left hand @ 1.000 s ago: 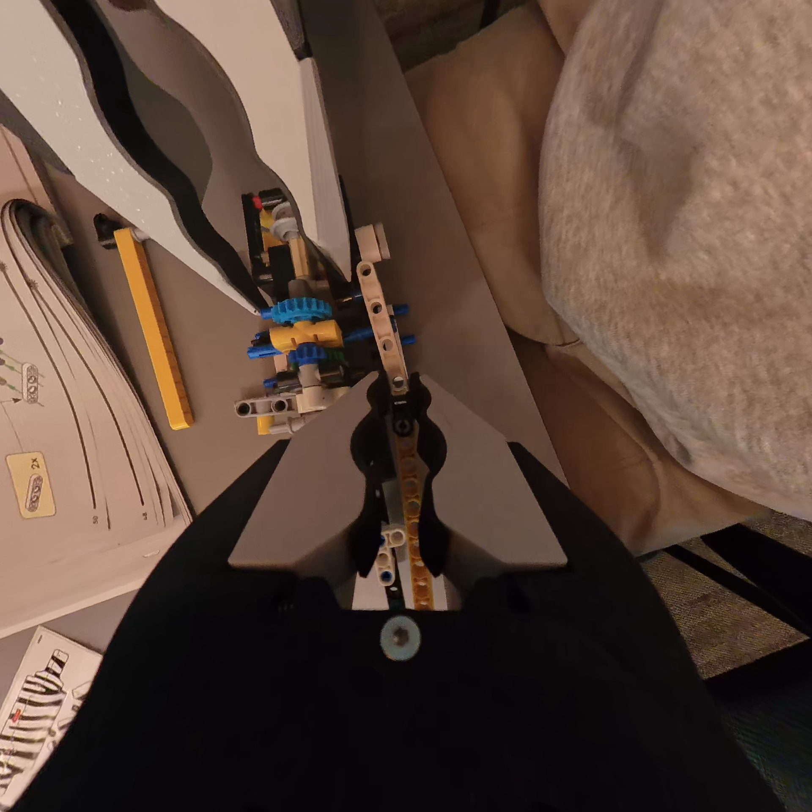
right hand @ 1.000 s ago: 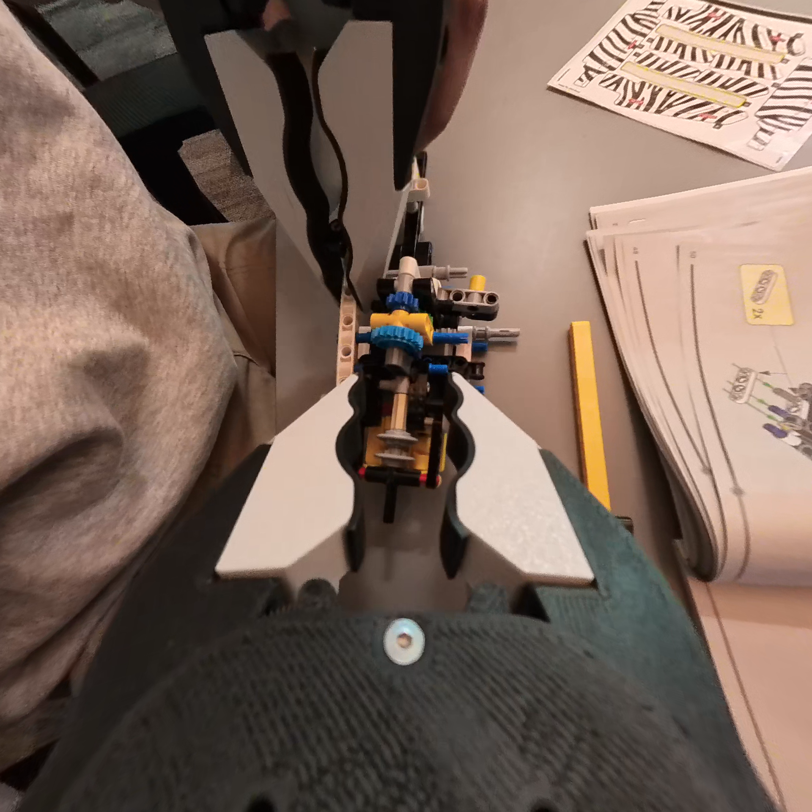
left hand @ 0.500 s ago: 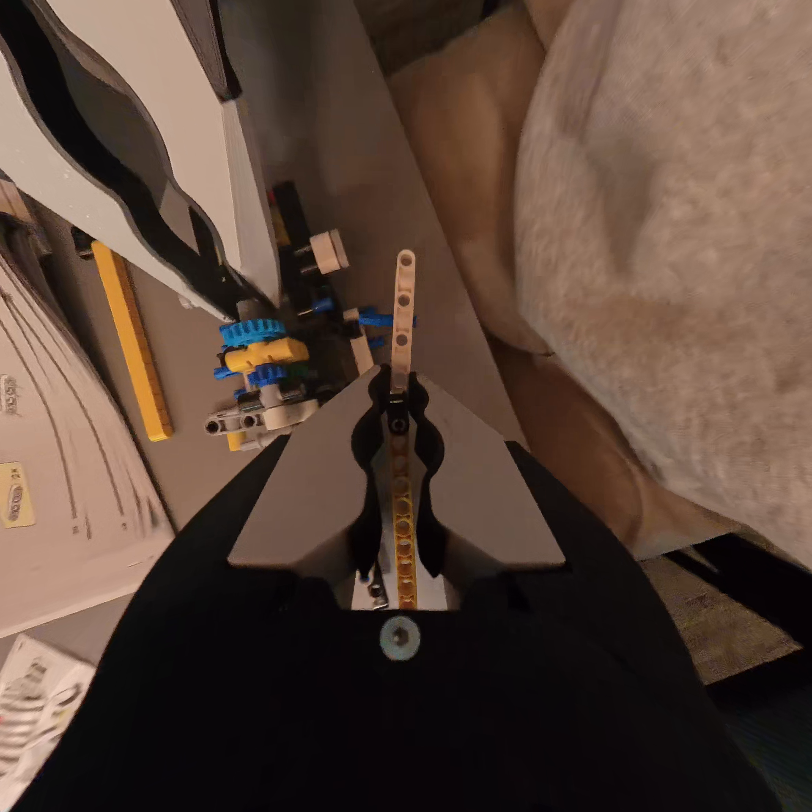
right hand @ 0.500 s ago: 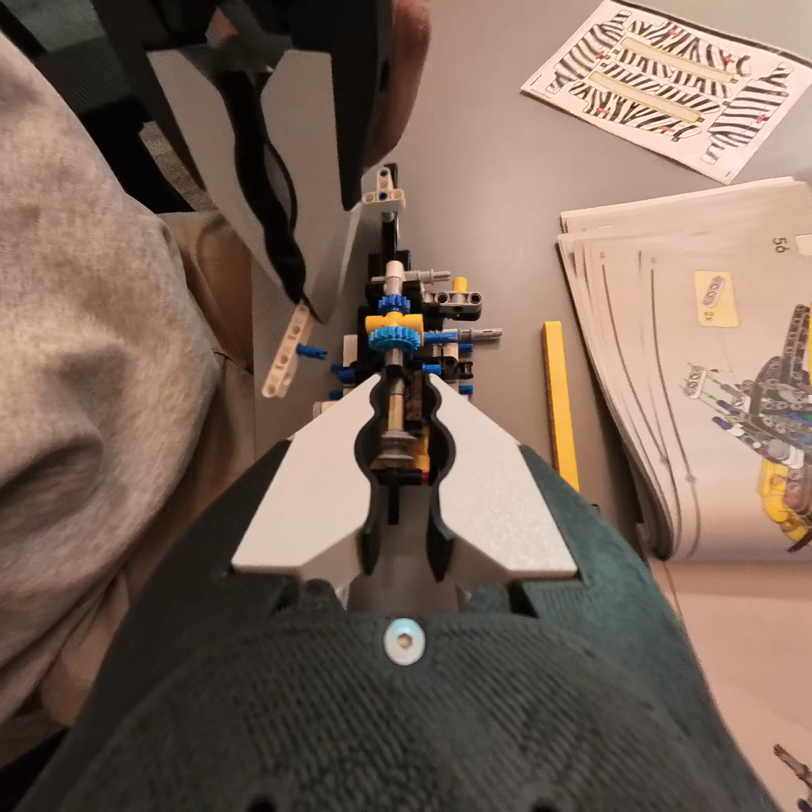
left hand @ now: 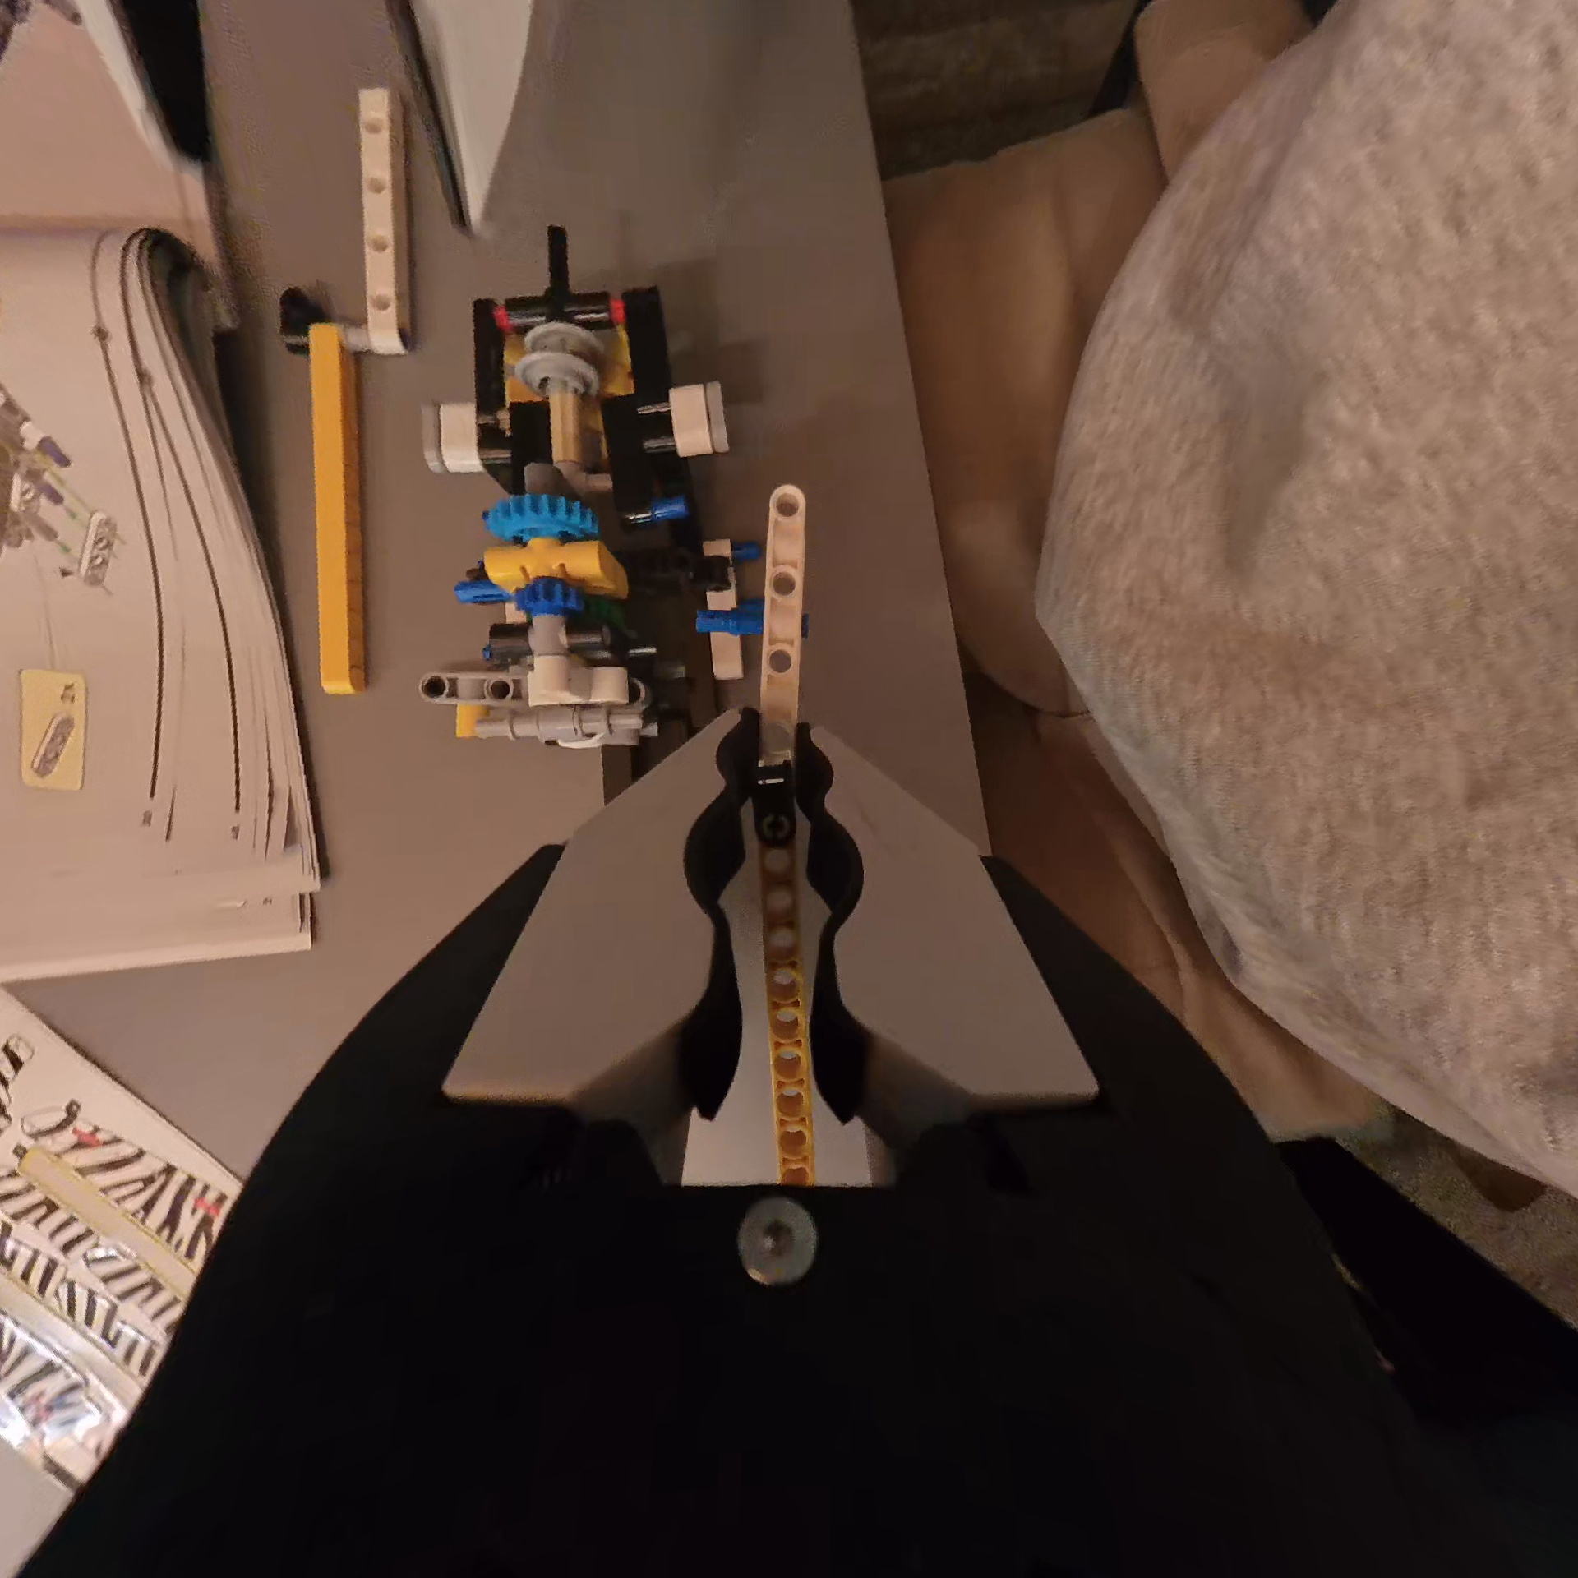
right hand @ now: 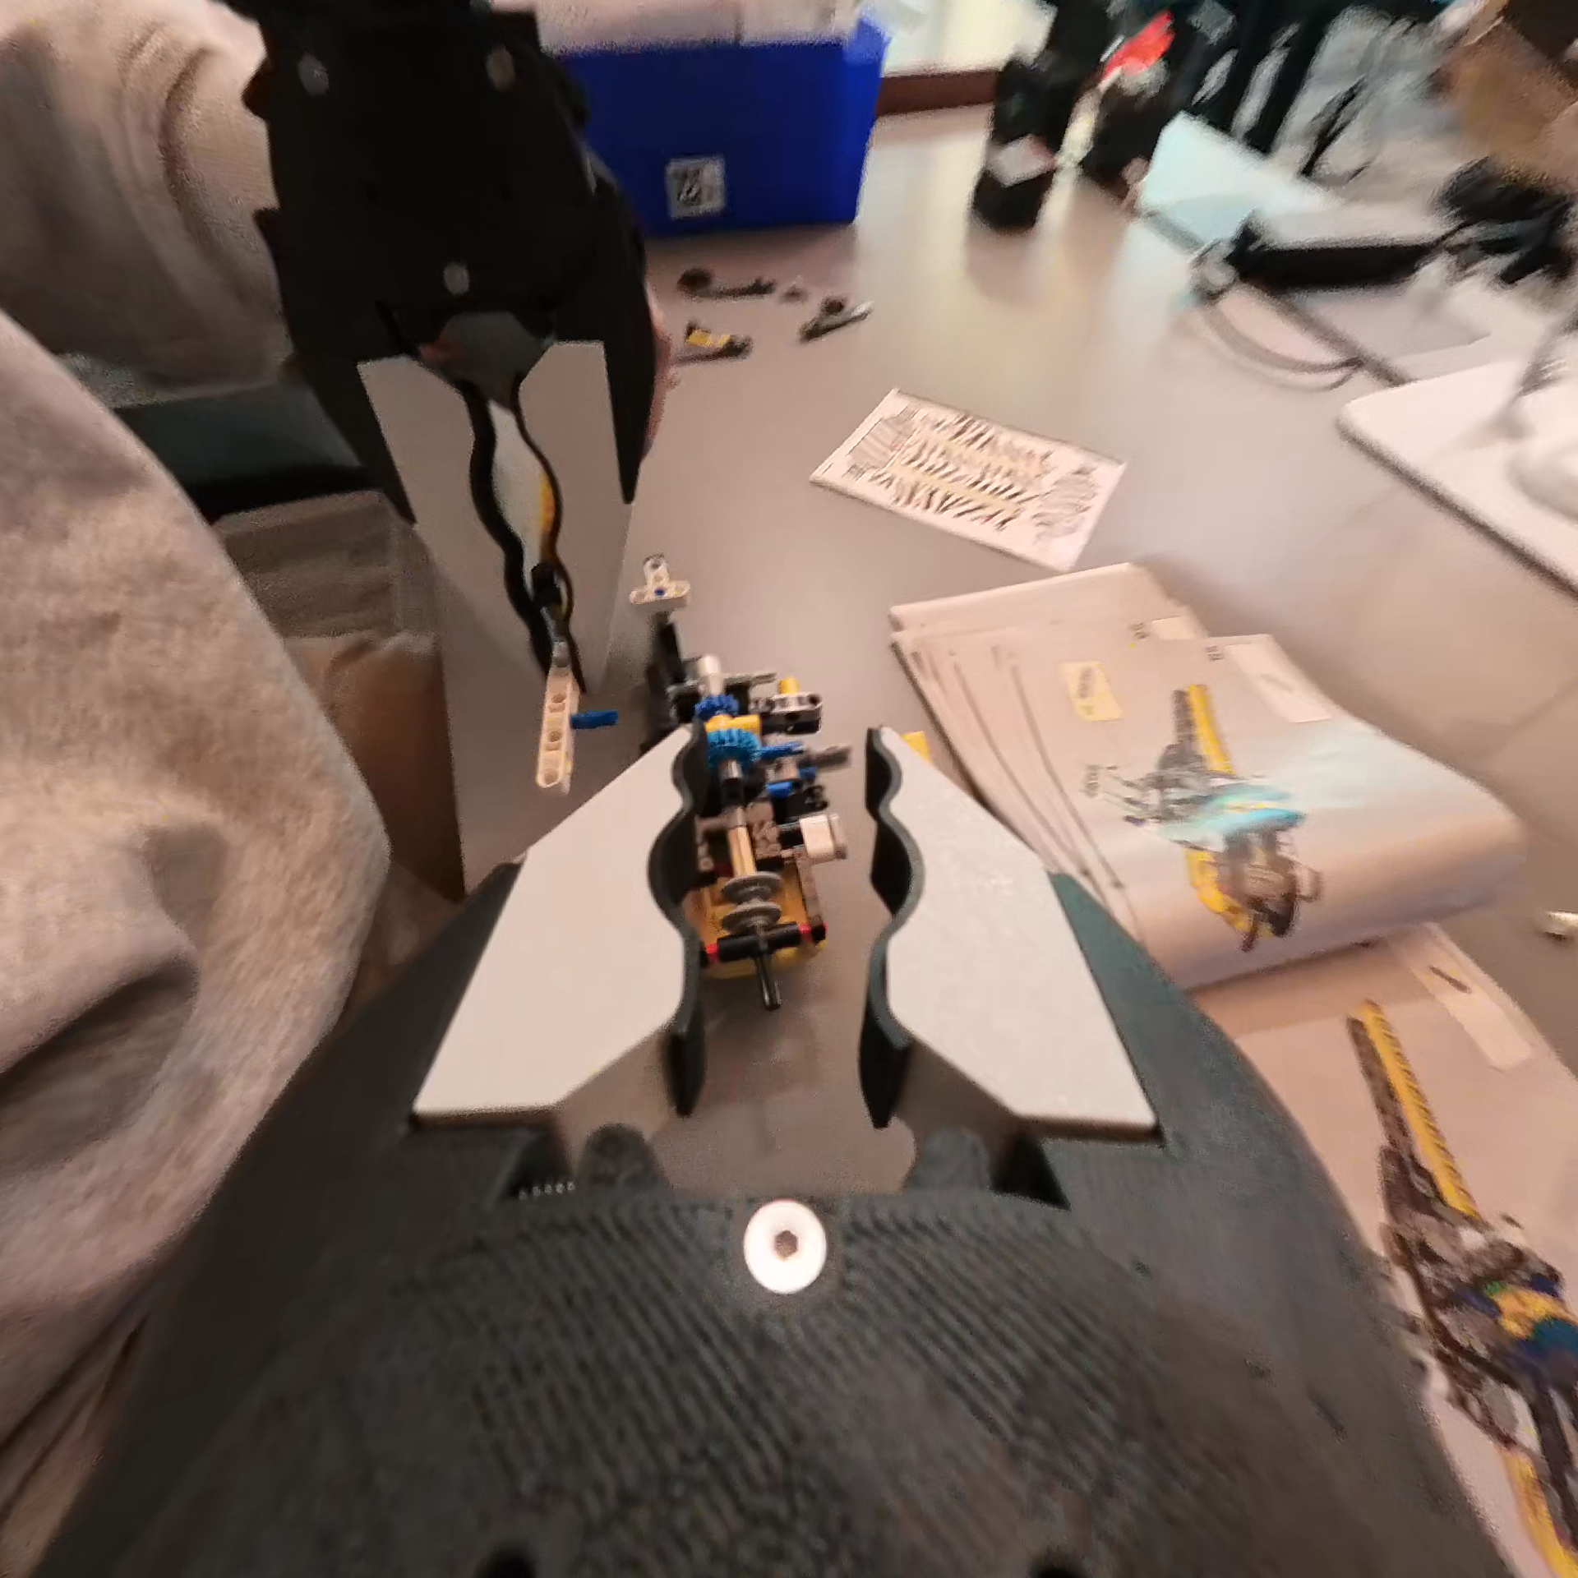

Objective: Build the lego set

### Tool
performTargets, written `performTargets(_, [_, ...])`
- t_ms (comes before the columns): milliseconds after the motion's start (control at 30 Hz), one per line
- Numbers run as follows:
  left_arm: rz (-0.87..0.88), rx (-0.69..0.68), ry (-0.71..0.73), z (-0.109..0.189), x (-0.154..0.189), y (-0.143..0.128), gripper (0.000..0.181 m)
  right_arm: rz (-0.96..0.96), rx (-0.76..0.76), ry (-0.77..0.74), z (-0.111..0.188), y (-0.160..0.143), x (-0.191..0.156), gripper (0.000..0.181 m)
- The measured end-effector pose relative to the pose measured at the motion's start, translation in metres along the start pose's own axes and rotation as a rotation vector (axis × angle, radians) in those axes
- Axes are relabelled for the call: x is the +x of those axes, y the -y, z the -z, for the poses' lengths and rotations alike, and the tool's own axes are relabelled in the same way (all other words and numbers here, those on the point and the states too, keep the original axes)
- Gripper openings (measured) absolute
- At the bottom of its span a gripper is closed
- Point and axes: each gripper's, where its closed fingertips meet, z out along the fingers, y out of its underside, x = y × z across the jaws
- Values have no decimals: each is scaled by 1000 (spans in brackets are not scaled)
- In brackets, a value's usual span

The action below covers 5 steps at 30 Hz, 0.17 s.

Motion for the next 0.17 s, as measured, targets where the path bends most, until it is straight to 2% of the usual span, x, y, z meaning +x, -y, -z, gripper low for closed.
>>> performTargets(33, [17,1,16,1,-1,-1,5,14,37,-49,5,3,1,34])
performTargets(167, [90,11,35,8,0,-5,5,57,67,-189,20,-7,1,33])
